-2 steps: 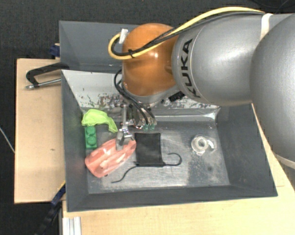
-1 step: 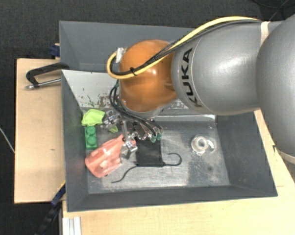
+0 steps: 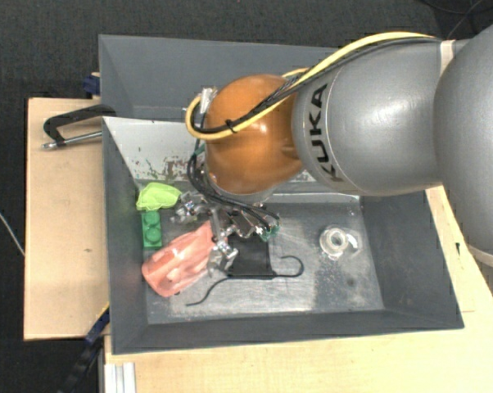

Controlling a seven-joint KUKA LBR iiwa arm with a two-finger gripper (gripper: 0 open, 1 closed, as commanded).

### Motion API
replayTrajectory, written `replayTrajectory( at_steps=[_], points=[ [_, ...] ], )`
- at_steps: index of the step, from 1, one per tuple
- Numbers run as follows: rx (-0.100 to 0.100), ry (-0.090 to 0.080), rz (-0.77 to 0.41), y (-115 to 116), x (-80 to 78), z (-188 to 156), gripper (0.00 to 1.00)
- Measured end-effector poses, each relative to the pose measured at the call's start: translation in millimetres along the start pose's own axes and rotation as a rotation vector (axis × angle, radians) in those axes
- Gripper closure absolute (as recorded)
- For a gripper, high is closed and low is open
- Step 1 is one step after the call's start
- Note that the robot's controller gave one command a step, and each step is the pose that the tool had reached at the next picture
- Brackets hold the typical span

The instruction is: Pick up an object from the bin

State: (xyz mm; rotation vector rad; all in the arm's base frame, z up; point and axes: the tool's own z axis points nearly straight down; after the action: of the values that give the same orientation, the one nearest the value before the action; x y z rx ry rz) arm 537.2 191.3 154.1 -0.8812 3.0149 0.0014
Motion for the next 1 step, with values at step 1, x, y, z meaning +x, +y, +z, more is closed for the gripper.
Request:
replayTrajectory(
  at_steps=[1],
  points=[
    [0.004,-0.011,-0.301,7.6,-2.0,53.4,0.0]
  ],
)
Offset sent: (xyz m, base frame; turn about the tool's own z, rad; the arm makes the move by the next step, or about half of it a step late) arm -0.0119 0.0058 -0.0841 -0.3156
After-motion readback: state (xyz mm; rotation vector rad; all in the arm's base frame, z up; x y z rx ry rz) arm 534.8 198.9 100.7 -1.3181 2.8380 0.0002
